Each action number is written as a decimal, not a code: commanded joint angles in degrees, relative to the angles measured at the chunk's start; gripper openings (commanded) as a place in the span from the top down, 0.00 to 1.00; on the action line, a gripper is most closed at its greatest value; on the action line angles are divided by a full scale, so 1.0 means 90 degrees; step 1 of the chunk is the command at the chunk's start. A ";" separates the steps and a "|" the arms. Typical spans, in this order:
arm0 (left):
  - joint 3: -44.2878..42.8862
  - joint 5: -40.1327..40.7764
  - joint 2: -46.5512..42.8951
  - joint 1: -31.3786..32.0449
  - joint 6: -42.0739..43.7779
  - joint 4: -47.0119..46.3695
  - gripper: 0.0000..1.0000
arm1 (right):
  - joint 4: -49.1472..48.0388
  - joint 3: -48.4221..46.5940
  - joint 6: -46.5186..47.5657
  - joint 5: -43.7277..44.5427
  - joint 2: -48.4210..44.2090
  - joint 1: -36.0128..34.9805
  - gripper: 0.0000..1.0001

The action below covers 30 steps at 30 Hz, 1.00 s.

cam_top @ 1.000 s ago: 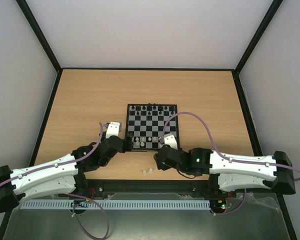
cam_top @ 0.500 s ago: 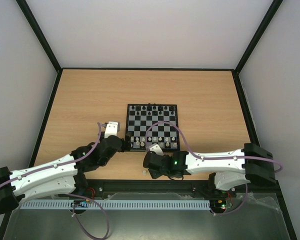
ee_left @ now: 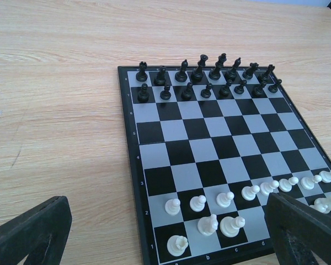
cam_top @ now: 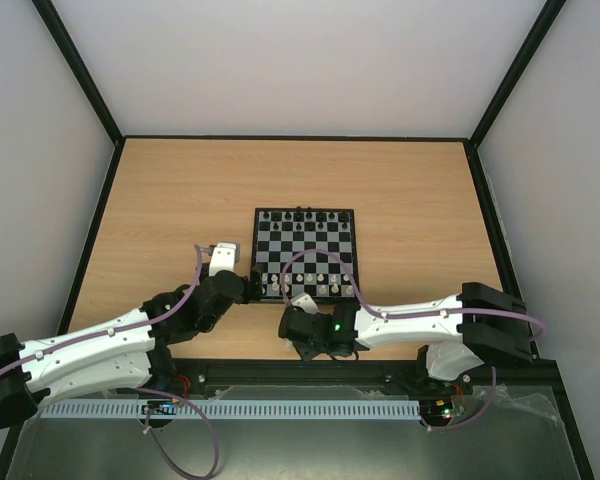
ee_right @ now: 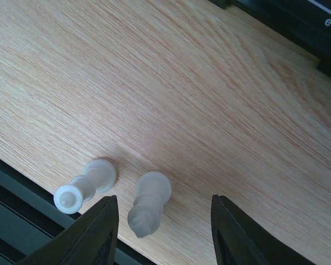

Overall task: Set up the chess pieces on the board
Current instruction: Pick up the chess piece at the center of the board.

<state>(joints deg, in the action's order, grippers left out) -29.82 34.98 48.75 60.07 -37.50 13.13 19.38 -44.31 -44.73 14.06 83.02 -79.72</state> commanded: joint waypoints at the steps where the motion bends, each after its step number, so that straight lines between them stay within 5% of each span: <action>1: 0.0117 0.0117 -0.0086 -0.0046 -0.0023 -0.0062 0.01 | 0.0271 -0.0189 0.0069 0.0138 0.0162 0.0019 0.56; 17: 0.0101 0.0027 -0.0046 -0.0063 0.0021 -0.0110 0.01 | 0.0278 -0.0351 0.0312 0.0024 0.0355 0.0245 0.91; 30: 0.0106 -0.0082 0.0091 -0.0150 0.0035 -0.0153 0.01 | 0.0707 -0.0515 0.0695 0.0896 -0.0715 0.1299 0.91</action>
<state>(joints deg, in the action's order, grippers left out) -29.80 34.06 49.41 59.42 -37.45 12.51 22.90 -47.29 -41.28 18.55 79.35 -71.72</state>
